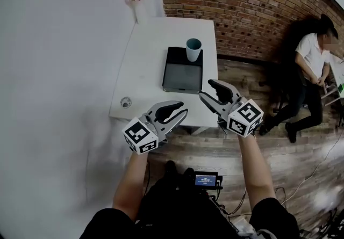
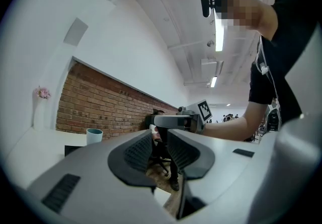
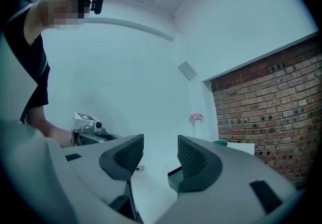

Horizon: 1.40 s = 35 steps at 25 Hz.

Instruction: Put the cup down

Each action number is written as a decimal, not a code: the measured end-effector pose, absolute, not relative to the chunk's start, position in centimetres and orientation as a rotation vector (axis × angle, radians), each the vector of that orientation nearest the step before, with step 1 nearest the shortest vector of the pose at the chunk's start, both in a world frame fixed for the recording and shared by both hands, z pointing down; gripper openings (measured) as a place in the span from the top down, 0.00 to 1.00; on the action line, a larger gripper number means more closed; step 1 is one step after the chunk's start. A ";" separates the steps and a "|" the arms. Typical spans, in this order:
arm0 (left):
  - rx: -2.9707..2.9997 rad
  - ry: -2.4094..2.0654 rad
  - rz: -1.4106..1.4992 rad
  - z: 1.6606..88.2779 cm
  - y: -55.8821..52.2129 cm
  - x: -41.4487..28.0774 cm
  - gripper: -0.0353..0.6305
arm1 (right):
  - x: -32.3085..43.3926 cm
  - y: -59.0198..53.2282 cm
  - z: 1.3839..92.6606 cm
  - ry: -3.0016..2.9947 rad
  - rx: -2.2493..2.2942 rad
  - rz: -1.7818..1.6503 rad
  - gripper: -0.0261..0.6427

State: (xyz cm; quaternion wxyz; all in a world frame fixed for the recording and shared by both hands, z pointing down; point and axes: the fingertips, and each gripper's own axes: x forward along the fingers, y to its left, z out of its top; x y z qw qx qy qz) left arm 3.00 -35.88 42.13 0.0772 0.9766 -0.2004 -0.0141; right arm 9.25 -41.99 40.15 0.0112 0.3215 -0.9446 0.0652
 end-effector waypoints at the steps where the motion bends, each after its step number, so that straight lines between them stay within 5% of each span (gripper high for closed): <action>1: 2.937 -0.592 -0.039 41.9 -35.4 3.2 0.81 | 9.3 -41.0 39.9 -2.950 1.006 0.205 0.64; 10: 2.999 -0.551 0.002 40.8 -30.8 3.9 0.80 | 8.4 -33.8 40.1 -2.942 1.009 0.250 0.85; 35: 2.960 -0.568 0.051 43.2 -26.4 3.1 0.80 | 8.3 -28.1 41.5 -2.992 1.057 0.485 0.94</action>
